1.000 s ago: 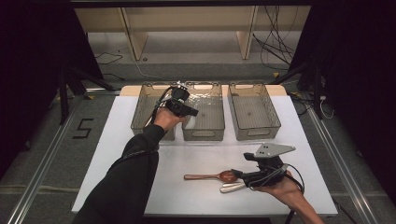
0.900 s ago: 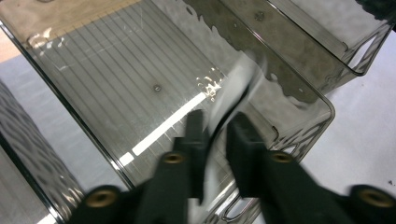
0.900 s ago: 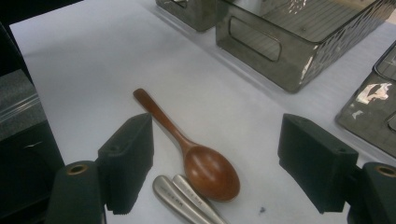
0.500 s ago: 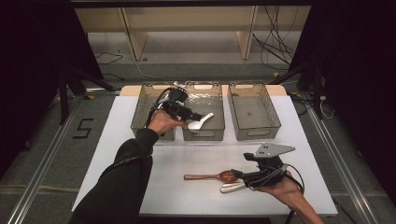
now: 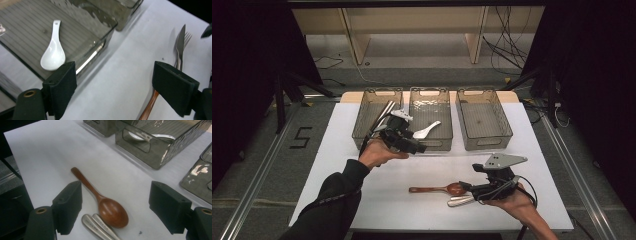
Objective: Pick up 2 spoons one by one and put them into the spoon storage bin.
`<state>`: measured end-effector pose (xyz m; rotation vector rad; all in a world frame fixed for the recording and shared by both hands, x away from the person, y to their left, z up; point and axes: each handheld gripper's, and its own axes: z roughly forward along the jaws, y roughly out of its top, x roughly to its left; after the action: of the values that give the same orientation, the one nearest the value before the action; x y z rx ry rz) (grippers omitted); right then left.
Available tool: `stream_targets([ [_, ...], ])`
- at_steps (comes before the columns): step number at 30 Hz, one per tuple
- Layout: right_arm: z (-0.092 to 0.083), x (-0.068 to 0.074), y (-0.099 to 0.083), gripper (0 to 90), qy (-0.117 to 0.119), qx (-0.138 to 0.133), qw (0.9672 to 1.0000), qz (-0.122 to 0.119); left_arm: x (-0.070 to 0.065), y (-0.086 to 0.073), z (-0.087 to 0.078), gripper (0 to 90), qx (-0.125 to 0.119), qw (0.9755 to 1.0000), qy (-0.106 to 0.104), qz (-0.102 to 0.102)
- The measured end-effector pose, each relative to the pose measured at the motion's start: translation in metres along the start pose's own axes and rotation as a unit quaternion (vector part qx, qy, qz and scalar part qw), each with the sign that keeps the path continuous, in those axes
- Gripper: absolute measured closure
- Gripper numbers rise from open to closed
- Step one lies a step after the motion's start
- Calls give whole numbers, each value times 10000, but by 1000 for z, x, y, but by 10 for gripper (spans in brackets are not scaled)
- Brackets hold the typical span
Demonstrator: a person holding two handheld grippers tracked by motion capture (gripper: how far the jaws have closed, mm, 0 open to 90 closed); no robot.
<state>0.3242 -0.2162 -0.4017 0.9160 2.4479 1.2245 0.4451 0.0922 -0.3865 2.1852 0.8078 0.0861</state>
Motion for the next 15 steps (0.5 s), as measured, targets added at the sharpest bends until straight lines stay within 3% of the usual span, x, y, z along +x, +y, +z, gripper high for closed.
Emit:
stream_targets([
  [6, 1, 0, 0, 277, -8, 7, 10000, -10, -13, -18, 3, 189, 182, 9995, -6, 244],
  [15, 2, 0, 0, 277, 0, 37, 10000, -16, -21, -38, -11, 187, 30, 9996, -20, 268],
])
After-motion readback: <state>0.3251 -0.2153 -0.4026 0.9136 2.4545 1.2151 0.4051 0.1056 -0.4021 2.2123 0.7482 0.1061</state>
